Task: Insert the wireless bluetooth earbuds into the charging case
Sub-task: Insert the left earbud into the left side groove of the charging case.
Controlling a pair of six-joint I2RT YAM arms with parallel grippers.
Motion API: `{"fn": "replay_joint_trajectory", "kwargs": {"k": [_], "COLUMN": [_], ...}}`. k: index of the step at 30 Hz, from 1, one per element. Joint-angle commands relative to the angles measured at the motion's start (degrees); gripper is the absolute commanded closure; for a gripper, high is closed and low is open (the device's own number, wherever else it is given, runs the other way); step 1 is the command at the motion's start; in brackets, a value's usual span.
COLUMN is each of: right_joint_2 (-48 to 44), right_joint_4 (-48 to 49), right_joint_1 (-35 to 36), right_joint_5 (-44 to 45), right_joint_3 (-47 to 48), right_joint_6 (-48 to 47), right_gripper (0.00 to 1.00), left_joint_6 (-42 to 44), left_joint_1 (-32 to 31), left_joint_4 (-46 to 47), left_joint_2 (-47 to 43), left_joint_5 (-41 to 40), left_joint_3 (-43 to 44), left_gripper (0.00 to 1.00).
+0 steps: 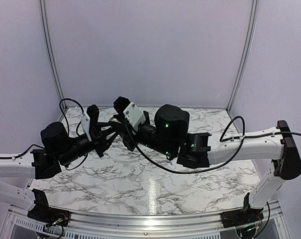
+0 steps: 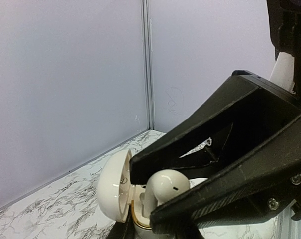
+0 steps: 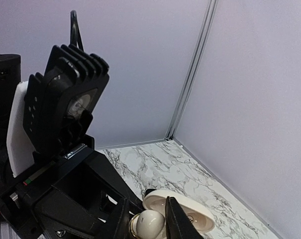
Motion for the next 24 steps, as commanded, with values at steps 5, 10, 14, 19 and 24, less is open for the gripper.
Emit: {"fn": "replay_joint_trajectory", "kwargs": {"k": [5, 10, 14, 19, 24], "right_joint_2": [-1.0, -1.4, -2.3, -3.8, -6.1], "right_joint_4": [-0.4, -0.5, -1.0, -1.4, -1.7], "right_joint_1": [0.2, 0.3, 0.2, 0.3, 0.2], "right_joint_5": [0.1, -0.1, -1.0, -2.7, -5.0], "right_joint_3": [-0.3, 0.0, 1.1, 1.9, 1.5], "right_joint_6": [-0.7, -1.6, -2.4, -3.5, -3.6], "right_gripper": [0.67, 0.62, 0.57, 0.51, 0.48], "left_joint_6": [-0.1, 0.0, 0.0, -0.1, -0.3], "left_joint_1": [-0.2, -0.2, -0.2, -0.2, -0.2], "left_joint_4": [2.8, 2.9, 2.8, 2.8, 2.7], "left_joint_2": [-0.4, -0.1, 0.3, 0.6, 0.9], "left_joint_5": [-0.3, 0.2, 0.9, 1.5, 1.8], "left_joint_3": [2.3, 2.4, 2.4, 2.5, 2.7], "left_gripper": [1.0, 1.0, 1.0, 1.0, 1.0]}}
